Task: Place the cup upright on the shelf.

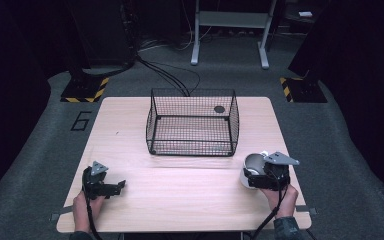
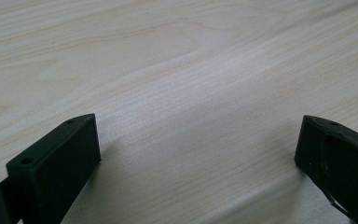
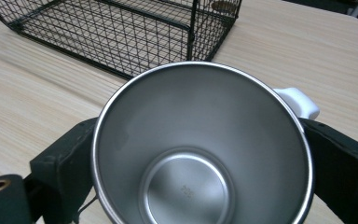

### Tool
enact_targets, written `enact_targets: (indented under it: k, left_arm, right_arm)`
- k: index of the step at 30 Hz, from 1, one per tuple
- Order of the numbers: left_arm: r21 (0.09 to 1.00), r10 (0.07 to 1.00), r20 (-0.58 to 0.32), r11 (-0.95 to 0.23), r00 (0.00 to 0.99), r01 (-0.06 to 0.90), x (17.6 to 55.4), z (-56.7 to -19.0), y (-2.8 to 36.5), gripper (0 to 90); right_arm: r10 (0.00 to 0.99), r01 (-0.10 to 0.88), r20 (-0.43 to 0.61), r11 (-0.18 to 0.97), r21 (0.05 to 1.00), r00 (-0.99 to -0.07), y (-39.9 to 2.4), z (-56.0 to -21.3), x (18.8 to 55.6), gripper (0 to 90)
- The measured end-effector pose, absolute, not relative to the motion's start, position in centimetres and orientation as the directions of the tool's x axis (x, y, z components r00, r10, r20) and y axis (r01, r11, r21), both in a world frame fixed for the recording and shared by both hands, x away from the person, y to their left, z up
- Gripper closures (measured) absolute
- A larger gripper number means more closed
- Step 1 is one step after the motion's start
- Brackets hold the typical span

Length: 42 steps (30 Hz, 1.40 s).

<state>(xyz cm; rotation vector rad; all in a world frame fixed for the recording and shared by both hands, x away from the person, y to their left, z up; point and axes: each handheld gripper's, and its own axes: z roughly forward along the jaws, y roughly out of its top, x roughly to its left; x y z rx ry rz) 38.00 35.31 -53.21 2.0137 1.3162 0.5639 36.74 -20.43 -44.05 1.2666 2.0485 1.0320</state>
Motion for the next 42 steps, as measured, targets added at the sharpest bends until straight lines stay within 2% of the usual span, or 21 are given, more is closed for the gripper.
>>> enact_targets:
  k: [42]
  left_arm:
    - [0.718, 0.914, 0.007, -0.287, 0.406, 0.634, 38.0, -53.2, 35.4, 0.0]
  right_arm:
    - [0.813, 0.464, -0.001, 0.333, 0.821, -0.583, -14.9, -41.8, 37.5, 6.0]
